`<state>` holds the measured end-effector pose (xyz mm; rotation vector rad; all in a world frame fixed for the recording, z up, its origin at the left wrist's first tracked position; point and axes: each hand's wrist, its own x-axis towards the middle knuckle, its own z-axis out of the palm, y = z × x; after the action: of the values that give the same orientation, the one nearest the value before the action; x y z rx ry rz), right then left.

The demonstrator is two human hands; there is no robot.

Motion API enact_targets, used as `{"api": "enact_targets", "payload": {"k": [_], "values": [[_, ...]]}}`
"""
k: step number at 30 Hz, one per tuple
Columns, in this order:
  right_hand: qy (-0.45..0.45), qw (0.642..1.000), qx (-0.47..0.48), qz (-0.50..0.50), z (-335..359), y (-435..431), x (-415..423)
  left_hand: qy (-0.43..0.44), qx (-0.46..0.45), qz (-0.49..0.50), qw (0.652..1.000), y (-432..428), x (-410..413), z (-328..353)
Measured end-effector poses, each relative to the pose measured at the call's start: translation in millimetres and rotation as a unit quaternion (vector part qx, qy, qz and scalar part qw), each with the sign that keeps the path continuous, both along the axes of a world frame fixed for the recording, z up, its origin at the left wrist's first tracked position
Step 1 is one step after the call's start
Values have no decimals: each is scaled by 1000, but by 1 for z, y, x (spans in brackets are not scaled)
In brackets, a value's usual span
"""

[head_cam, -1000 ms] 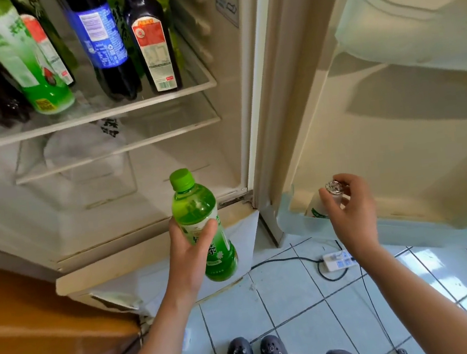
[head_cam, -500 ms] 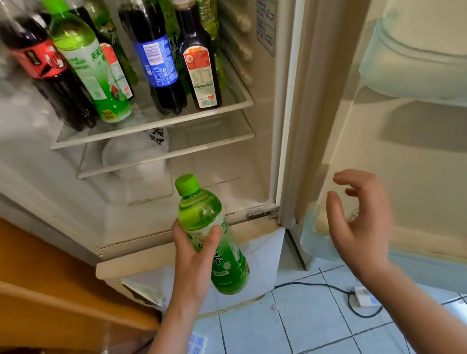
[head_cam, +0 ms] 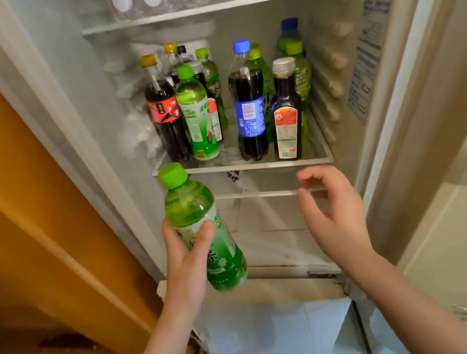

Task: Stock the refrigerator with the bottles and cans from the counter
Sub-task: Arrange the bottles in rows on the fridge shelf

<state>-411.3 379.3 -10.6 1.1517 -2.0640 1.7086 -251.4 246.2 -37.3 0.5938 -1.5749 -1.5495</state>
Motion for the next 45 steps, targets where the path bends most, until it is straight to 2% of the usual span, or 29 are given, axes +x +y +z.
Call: {"api": "enact_targets", "payload": {"k": [9, 15, 19, 22, 30, 39, 45], "values": [[31, 993, -59, -100, 50, -80, -60, 42, -76, 15, 996, -81, -84, 43], [93, 975, -66, -192, 84, -124, -97, 24, -119, 22, 992, -124, -140, 44], [108, 968, -61, -217, 88, -143, -111, 57, -145, 17, 988, -141, -164, 39], [116, 963, -58, -235, 87, -155, -116, 47, -187, 27, 981, -148, -175, 33], [138, 952, -30, -271, 82, -167, -126, 40, -232, 94, 967, -152, -196, 32], [165, 947, -56, -270, 65, -172, -143, 64, -264, 172, 947, -153, -214, 26], [190, 949, -78, -240, 62, -168, -153, 92, -292, 187, 933, -159, -220, 21]]}}
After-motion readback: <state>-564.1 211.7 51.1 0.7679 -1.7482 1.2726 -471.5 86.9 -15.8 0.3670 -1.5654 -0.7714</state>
